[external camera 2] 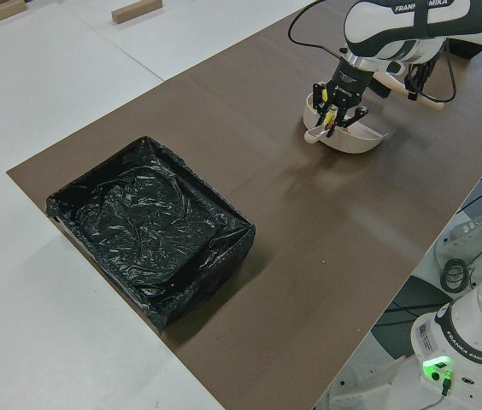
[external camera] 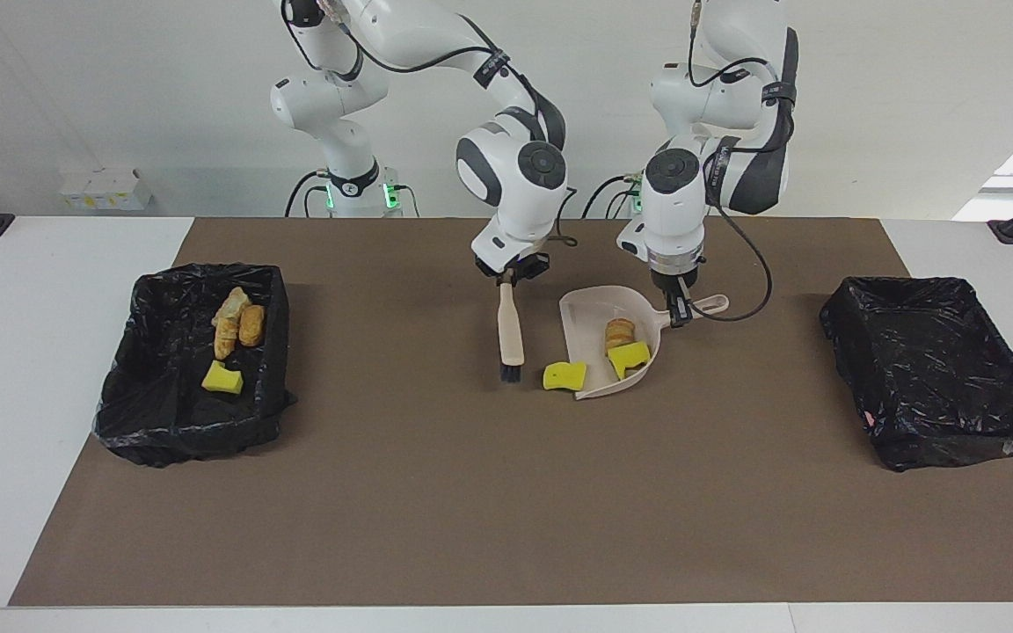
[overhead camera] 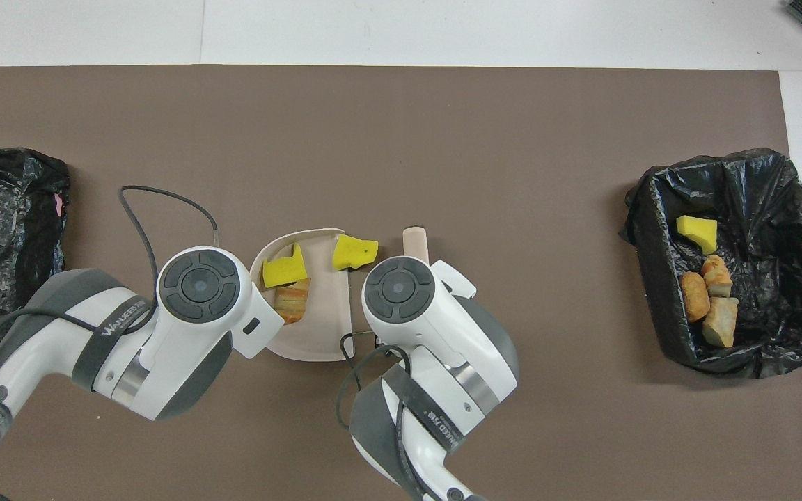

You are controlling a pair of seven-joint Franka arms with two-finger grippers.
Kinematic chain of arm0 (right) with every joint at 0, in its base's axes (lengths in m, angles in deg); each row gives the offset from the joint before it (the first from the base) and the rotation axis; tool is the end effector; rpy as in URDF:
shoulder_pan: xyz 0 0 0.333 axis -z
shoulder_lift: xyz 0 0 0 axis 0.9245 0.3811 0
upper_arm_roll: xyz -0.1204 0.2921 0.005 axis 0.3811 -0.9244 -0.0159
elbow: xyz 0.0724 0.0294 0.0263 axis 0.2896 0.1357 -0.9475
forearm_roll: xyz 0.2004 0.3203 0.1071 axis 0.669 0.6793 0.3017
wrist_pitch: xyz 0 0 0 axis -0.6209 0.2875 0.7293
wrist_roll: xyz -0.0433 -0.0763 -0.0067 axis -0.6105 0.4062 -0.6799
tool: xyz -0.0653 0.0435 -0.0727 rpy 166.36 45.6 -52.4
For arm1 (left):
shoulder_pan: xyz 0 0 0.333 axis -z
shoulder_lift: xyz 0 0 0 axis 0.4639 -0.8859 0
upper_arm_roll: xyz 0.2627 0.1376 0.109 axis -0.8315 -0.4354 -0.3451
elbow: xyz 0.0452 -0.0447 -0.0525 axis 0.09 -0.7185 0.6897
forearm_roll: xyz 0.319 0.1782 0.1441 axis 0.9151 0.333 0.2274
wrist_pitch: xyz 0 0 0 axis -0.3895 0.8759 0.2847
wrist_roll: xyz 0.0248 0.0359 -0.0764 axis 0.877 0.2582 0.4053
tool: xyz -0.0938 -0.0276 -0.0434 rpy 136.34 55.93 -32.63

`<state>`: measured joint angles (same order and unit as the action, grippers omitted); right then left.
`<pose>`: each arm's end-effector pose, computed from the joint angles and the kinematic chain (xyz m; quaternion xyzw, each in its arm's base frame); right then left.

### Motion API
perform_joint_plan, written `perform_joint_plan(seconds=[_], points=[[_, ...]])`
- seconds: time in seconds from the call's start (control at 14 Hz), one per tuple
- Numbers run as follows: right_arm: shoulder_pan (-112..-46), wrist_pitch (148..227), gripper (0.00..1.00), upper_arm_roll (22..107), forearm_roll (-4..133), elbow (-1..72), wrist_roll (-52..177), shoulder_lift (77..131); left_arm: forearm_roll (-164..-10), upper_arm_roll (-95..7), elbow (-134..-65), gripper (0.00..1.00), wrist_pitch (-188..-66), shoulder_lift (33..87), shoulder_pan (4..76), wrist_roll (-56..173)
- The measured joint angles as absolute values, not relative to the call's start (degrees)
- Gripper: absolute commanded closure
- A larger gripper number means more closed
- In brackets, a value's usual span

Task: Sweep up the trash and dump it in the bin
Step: 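Sweep the bread piece into the dustpan with the right gripper's brush, then carry the dustpan to the nearby bin and tip it with the left gripper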

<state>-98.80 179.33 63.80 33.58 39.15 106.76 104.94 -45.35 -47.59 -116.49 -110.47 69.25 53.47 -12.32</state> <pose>0.4647 0.3684 0.3523 0.9925 0.0262 -0.1046 0.0581 0.4747 -0.2125 0.3683 -0.6978 0.7046 0.0765 0.1038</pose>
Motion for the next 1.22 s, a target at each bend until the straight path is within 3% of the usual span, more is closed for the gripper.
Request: perform_joint_plan(seconds=[0.5, 1.22], points=[[-100.94, 179.59, 1.00, 63.13, 33.47, 31.95, 88.84, 112.58, -45.35, -47.61, -116.77, 1.00, -110.65, 69.27, 53.47, -12.19], [-98.15, 170.82, 1.00, 62.79, 33.43, 30.79, 77.41, 110.95, -45.36, -47.79, -116.93, 1.00, -112.37, 69.24, 51.17, -17.12]])
